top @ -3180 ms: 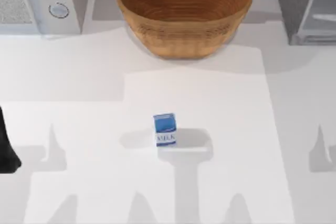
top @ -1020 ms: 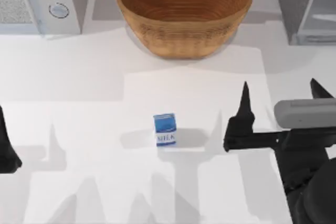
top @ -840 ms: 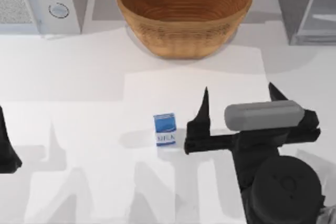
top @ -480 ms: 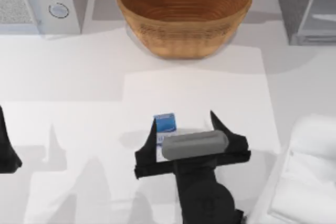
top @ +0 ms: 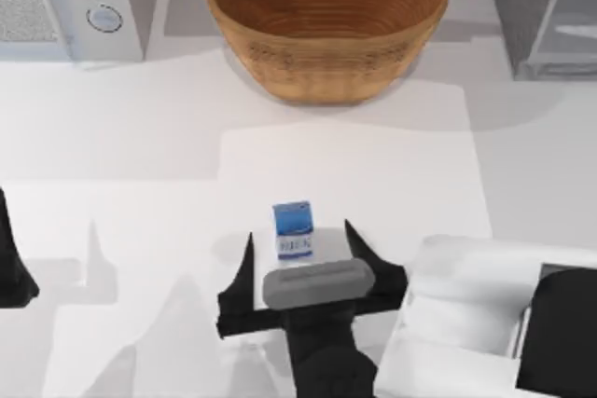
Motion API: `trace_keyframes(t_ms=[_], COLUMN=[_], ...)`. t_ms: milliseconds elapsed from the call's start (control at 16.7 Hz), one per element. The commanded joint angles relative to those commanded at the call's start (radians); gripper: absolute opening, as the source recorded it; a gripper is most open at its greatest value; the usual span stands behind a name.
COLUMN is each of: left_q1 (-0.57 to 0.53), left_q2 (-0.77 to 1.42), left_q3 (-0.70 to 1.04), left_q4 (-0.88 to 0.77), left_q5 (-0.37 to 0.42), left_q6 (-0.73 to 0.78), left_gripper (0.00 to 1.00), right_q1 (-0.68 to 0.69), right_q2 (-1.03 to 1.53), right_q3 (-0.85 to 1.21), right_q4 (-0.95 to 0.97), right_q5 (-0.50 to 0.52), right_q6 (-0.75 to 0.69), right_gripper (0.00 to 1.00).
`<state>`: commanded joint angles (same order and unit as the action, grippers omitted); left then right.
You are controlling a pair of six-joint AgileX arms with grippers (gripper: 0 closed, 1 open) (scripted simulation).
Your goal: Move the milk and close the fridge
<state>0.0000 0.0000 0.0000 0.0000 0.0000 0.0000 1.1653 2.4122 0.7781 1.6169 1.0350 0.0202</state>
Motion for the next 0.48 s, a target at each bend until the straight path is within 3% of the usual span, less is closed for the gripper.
trace_keyframes(t_ms=[480], left_q1=[0.0], left_q2=[0.0], left_q3=[0.0], left_q4=[0.0], left_q5=[0.0], left_q6=[0.0], left_gripper=[1.0], right_q1=[-0.081], right_q2=[0.018], right_q3=[0.083], right_q4=[-0.062], right_q5=[-0.081], right_q6=[-0.003], right_gripper=[1.0])
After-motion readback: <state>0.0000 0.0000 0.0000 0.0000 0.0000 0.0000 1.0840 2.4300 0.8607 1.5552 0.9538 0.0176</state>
